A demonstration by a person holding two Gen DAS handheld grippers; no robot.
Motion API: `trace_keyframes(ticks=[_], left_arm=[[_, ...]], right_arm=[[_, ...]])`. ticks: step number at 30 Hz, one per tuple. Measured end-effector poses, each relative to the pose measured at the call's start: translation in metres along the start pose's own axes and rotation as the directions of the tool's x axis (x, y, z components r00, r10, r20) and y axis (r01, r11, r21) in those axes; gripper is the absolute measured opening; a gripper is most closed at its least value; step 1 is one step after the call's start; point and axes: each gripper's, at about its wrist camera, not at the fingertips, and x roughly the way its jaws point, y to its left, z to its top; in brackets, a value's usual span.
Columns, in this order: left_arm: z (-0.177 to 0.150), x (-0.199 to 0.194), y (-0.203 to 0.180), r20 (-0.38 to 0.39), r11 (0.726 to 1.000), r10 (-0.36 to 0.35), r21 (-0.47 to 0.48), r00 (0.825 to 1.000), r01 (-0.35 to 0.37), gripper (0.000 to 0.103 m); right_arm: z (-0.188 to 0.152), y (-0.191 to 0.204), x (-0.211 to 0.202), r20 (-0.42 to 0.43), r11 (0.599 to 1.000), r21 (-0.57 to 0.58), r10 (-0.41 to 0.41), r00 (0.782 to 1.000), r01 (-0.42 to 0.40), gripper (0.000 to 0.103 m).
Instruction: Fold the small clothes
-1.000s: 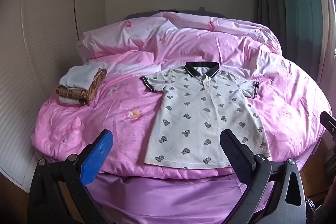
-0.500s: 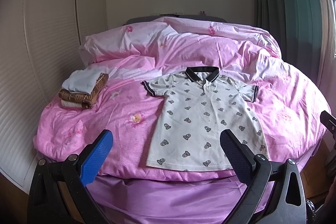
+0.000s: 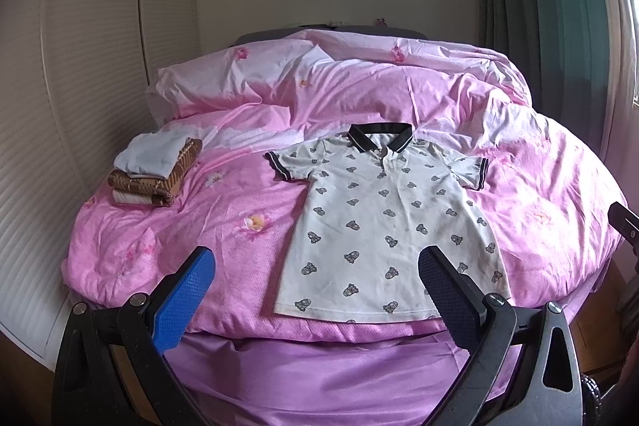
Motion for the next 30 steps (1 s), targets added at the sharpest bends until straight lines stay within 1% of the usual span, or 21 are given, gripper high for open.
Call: trace_keyframes(ticks=[18,30], left_arm=[[-0.0009,-0.0002,-0.0002,0.003,1.0,0.001,0.0,1.0,-0.001,0.103],[-0.001,-0.0004,-0.0028,0.004,1.0,-0.007,0.003,1.0,0.007,0.103]], right_arm=[[-0.0007,-0.0016,0.0005,0.006,1.0,0.001,-0.001,1.0,0.001,0.102],[0.0011,0.005,-0.002,0.007,1.0,0.0,0.025,1.0,-0.025,0.102]])
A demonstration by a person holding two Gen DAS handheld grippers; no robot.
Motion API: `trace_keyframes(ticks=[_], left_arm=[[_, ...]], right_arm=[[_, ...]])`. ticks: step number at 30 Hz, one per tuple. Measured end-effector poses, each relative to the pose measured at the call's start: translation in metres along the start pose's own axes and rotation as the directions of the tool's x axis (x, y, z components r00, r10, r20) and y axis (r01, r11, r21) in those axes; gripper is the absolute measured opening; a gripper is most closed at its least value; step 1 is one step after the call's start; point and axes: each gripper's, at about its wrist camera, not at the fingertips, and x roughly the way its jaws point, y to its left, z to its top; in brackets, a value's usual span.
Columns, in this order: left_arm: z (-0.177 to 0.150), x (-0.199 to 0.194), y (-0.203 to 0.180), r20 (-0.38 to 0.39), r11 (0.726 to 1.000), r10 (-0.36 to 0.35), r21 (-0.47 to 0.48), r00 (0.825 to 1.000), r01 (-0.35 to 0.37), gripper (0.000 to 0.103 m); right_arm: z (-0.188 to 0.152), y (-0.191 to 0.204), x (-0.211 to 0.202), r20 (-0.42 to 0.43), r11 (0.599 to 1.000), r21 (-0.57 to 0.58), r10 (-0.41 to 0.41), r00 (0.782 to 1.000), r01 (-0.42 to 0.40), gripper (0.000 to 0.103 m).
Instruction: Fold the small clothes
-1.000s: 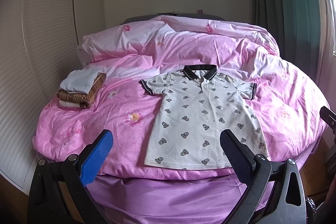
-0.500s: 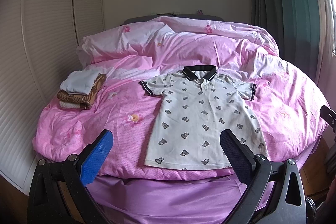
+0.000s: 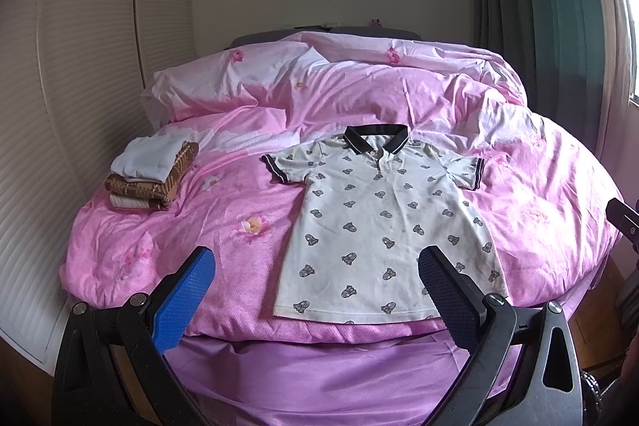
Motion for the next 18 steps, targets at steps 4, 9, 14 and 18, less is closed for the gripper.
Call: trace_keyframes(ticks=[4,9,14,18], left_arm=[[0.0002,-0.0005,-0.0016,-0.002,1.0,-0.001,0.004,1.0,0.001,0.103],[0.001,-0.0008,-0.0029,0.0,1.0,-0.004,0.009,1.0,0.004,0.103],[0.0006,-0.0007,-0.0045,0.0,1.0,-0.004,0.009,1.0,0.004,0.103],[0.0007,-0.0005,-0.0054,0.001,1.0,-0.003,0.01,1.0,0.003,0.103]], right_arm=[[0.0001,0.0008,0.0001,0.0,1.0,-0.001,0.003,1.0,-0.003,0.102],[0.0008,0.0013,0.0001,0.001,1.0,-0.001,0.01,1.0,-0.01,0.102],[0.0004,0.0026,0.0003,0.001,1.0,-0.001,0.012,1.0,-0.012,0.102],[0.0005,0.0012,0.0005,0.002,1.0,-0.001,0.01,1.0,-0.01,0.102]])
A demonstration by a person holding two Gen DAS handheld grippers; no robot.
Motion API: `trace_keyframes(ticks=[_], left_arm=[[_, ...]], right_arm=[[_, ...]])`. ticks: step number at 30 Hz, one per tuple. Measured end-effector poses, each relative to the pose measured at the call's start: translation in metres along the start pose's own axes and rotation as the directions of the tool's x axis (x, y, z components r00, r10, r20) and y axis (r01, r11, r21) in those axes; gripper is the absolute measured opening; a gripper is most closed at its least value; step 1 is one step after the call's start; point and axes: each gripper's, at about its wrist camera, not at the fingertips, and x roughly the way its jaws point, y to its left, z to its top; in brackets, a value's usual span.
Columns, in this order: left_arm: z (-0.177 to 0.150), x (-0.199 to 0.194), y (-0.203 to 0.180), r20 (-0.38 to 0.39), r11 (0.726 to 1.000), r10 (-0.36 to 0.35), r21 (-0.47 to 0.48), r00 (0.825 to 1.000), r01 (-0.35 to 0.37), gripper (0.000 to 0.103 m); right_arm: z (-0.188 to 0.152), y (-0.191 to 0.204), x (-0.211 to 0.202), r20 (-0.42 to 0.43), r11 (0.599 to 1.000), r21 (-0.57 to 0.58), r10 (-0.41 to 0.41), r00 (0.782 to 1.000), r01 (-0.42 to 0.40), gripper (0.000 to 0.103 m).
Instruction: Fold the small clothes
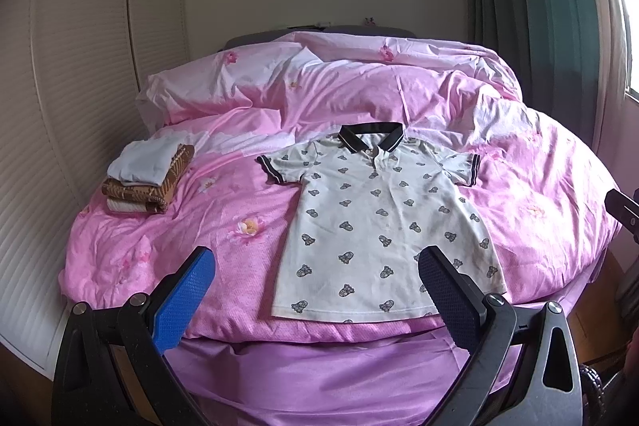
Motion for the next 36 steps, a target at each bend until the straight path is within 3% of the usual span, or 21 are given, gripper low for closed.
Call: trace_keyframes(ticks=[10,19,26,36], left_arm=[[0.001,0.008,0.001,-0.02,1.0,0.009,-0.013,1.0,-0.009,0.103],[0.039,0.045,0.0,-0.018,1.0,0.018,-0.007,1.0,-0.018,0.103],[0.082,0.097,-0.025,0.017,1.0,0.021,0.008,1.0,-0.021,0.103],[0.134,0.208,-0.079,0.053,1.0,0.03,-0.003,0.998,-0.029,0.103]], right_arm=[[0.0,0.001,0.001,-0.003,1.0,0.002,0.003,1.0,-0.003,0.102],[0.025,-0.007,0.032,0.008,1.0,0.024,0.019,1.0,-0.019,0.102],[0.064,-0.029,0.08,0.051,0.999,0.05,0.008,0.999,-0.011,0.1],[0.103,-0.067,0.209,0.009,0.996,0.085,0.028,1.0,-0.029,0.074]])
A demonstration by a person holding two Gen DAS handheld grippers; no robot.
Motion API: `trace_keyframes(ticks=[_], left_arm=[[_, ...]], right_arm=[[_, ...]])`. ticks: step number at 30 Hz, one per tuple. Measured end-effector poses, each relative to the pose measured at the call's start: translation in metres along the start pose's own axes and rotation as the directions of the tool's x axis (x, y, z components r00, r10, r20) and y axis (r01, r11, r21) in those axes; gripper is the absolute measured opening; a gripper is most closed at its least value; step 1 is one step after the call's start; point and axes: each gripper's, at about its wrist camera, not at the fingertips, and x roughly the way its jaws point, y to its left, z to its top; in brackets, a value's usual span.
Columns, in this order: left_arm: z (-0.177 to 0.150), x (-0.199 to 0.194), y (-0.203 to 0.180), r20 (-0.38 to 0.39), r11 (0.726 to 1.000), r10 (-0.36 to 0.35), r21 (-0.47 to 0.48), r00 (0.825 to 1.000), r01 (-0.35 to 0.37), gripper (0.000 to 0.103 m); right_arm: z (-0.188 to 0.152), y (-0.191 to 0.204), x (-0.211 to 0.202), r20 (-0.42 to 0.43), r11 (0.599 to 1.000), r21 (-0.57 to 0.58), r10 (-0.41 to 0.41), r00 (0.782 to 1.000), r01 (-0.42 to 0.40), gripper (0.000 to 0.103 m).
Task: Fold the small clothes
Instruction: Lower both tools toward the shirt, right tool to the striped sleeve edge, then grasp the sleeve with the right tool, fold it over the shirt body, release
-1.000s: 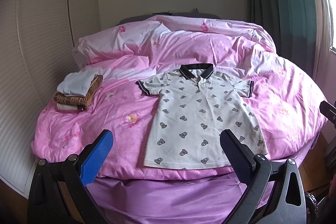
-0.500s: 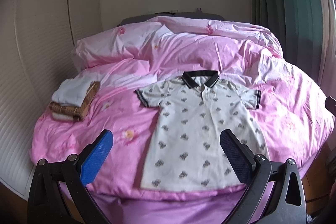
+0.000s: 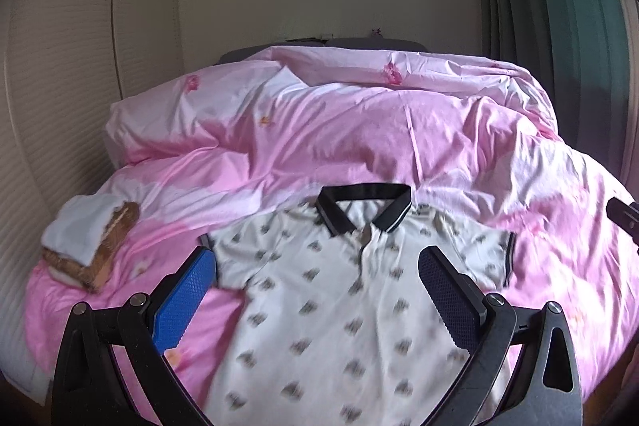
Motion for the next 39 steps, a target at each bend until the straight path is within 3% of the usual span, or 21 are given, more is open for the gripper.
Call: trace_keyframes(ticks=[6,12,14,16,18,32,34,39], left_arm=[[0.007,0.071,-0.025,-0.027,1.0,0.016,-0.021,1.0,-0.016,0.103],[0.002,0.126,-0.053,-0.078,1.0,0.024,-0.004,0.997,-0.025,0.103],[0.0,0.141,-0.062,-0.087,1.0,0.027,0.004,0.996,-0.027,0.103],[-0.001,0.155,-0.069,-0.099,0.999,0.033,0.007,0.995,-0.032,0.103],[-0.002,0.165,-0.071,-0.11,0.999,0.036,0.004,0.993,-0.036,0.103],[-0.012,0.195,-0.078,-0.149,0.999,0.044,-0.003,0.988,-0.045,0.103],[-0.012,0.194,-0.077,-0.148,0.999,0.047,-0.004,0.988,-0.048,0.103],[-0.011,0.191,-0.071,-0.147,0.998,0.059,-0.005,0.987,-0.06,0.103]], right_arm=[[-0.001,-0.025,0.087,-0.068,1.0,0.017,-0.003,0.998,0.004,0.059],[-0.015,-0.044,0.162,-0.147,1.0,0.013,-0.017,0.989,0.02,0.052],[-0.021,-0.048,0.182,-0.17,1.0,0.003,-0.016,0.985,0.017,0.045],[-0.025,-0.054,0.199,-0.191,1.0,-0.006,-0.023,0.981,0.022,0.032],[-0.03,-0.062,0.218,-0.222,1.0,0.003,-0.009,0.975,0.01,0.028],[-0.052,-0.095,0.277,-0.322,0.991,0.123,0.088,0.943,-0.051,0.028],[-0.054,-0.094,0.28,-0.328,0.988,0.135,0.116,0.937,-0.075,0.013],[-0.054,-0.088,0.275,-0.314,0.989,0.119,0.116,0.942,-0.082,0.006]])
